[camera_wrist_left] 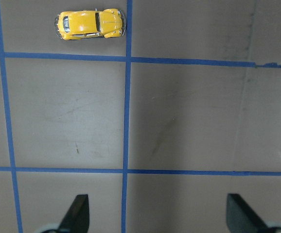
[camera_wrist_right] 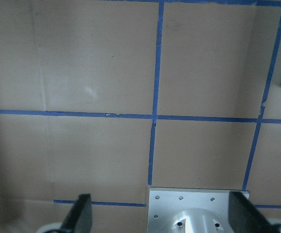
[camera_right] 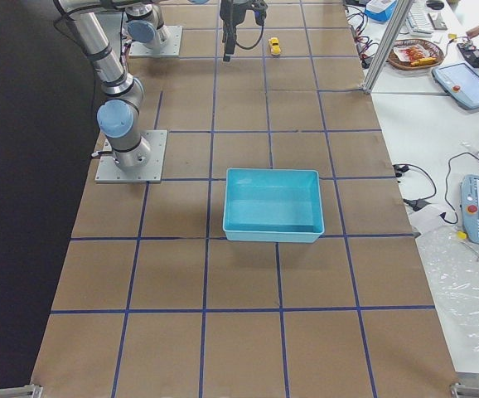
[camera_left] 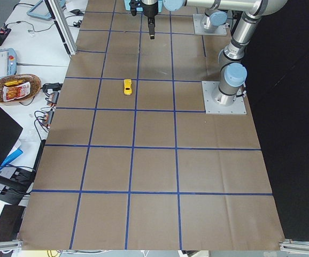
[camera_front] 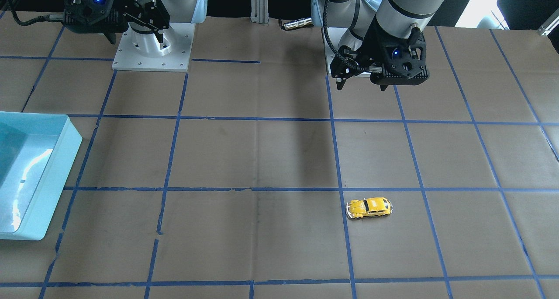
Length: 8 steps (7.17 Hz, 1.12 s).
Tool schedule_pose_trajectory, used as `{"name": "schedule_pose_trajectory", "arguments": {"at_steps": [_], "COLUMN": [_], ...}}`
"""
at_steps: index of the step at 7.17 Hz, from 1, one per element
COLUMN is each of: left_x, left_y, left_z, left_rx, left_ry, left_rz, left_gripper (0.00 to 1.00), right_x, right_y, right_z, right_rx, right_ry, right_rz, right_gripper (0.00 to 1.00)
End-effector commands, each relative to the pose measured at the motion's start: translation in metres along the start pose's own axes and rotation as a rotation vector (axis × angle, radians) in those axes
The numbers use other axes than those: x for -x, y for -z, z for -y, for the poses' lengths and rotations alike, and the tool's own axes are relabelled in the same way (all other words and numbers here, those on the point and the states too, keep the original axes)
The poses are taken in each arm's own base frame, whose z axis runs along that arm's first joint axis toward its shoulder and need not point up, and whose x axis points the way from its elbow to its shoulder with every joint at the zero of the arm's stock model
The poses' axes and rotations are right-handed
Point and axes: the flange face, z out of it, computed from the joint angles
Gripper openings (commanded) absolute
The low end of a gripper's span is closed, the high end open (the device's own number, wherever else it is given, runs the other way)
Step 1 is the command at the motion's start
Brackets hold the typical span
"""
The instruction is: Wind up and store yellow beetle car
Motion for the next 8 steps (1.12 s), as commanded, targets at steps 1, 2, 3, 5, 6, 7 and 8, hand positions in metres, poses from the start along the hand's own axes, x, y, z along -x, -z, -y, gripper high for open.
{"name": "schedule_pose_trajectory", "arguments": {"at_steps": [1, 2, 3, 5, 6, 7, 8], "left_x": [0.000, 0.005, 0.031, 0.069, 0.075, 0.080, 0.081], "left_y": [-0.018, -0.024, -0.038, -0.088, -0.118, -0.142, -0.157], "left_z": [0.028, 0.049, 0.090, 0.148, 0.157, 0.165, 0.166], "left_rx": [0.019, 0.004, -0.032, -0.046, -0.007, 0.053, 0.094], "left_ry": [-0.116, -0.264, -0.412, -0.682, -0.829, -0.884, -0.891], "left_rz": [-0.010, 0.002, 0.054, 0.075, 0.066, 0.079, 0.092], "left_gripper": [0.99, 1.00, 1.00, 1.00, 1.00, 1.00, 1.00], "right_x": [0.000, 0.000, 0.000, 0.000, -0.001, -0.001, -0.001], "right_y": [0.000, 0.000, 0.000, 0.000, 0.000, 0.000, 0.000], "right_z": [0.000, 0.000, 0.000, 0.000, 0.000, 0.000, 0.000], "right_rx": [0.000, 0.000, 0.000, 0.000, 0.000, 0.000, 0.000], "right_ry": [0.001, 0.001, 0.001, 0.001, -0.001, -0.001, -0.001], "right_rz": [-0.001, 0.000, -0.001, 0.000, -0.001, 0.001, -0.001], "right_gripper": [0.99, 0.99, 0.99, 0.99, 0.99, 0.99, 0.99]}}
